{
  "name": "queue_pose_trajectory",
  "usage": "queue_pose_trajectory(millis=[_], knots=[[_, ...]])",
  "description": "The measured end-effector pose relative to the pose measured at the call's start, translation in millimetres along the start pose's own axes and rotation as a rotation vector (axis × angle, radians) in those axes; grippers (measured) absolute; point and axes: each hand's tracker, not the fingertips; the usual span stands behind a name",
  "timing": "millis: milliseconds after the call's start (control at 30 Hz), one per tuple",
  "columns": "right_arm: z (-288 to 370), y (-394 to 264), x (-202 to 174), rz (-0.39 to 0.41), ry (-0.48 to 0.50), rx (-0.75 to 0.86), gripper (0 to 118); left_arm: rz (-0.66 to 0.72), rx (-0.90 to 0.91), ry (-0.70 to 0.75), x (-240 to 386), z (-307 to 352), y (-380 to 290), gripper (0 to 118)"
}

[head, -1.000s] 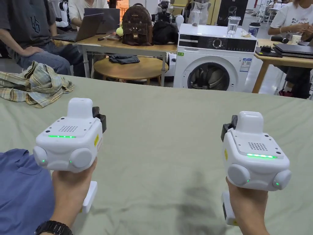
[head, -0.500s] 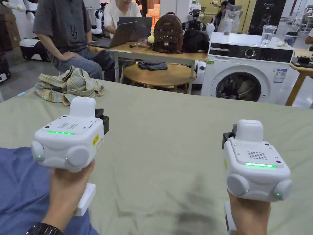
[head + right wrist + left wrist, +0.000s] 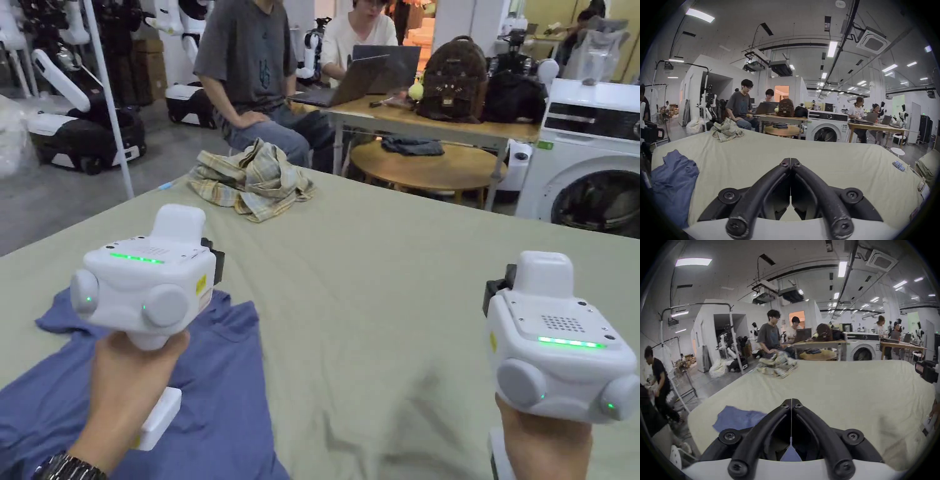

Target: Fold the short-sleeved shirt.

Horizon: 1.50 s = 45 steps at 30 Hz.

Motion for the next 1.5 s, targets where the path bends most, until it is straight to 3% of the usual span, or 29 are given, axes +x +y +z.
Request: queue_pose_trajectory(millis=[300,333,367,400,433,467,700,800,867,933,967,1000,1233,1500], knots=[[-11,-14,-53,0.025,0.11,-0.054,0,0.084,-0.486,-0.08,-89,-24,-27,0],[-12,-17,-56,0.03,0.114,-0.06,0,0.092,-0.525,-0.101,-94,-30,-33,3],[-13,-19,-59,0.036,0.118,-0.067,0,0.091,-0.566,-0.11,-96,-35,-40,20],[-13,-22,-61,0.039,0.123,-0.072,0,0.085,-0.605,-0.112,-96,-42,-45,61],[-13,-24,-62,0.043,0.127,-0.079,0,0.095,-0.61,-0.139,-97,-47,-51,65],[-14,-27,-64,0.047,0.13,-0.085,0,0.123,-0.638,-0.151,-98,-58,-57,62],[-13,-36,-57,0.072,0.125,-0.116,0,0.223,-0.826,-0.09,-87,-121,-119,74],[-11,-36,-49,0.079,0.114,-0.12,0,0.136,-0.689,-0.027,-66,-105,-120,77],[-11,-37,-43,0.074,0.102,-0.12,0,0.11,-0.668,-0.042,-56,-99,-122,73],[-11,-37,-37,0.072,0.097,-0.124,0,0.099,-0.634,-0.037,-50,-94,-120,42],[-10,-37,-34,0.073,0.095,-0.125,0,0.096,-0.632,-0.021,-51,-93,-123,17],[-9,-37,-31,0.075,0.09,-0.126,0,0.104,-0.641,-0.031,-51,-94,-125,0],[4,-28,6,0.066,0.039,-0.093,0,0.122,-0.421,-0.067,-50,-53,-81,0],[19,-15,57,0.036,-0.037,-0.067,0,0.138,-0.194,-0.278,1,-23,16,0]])
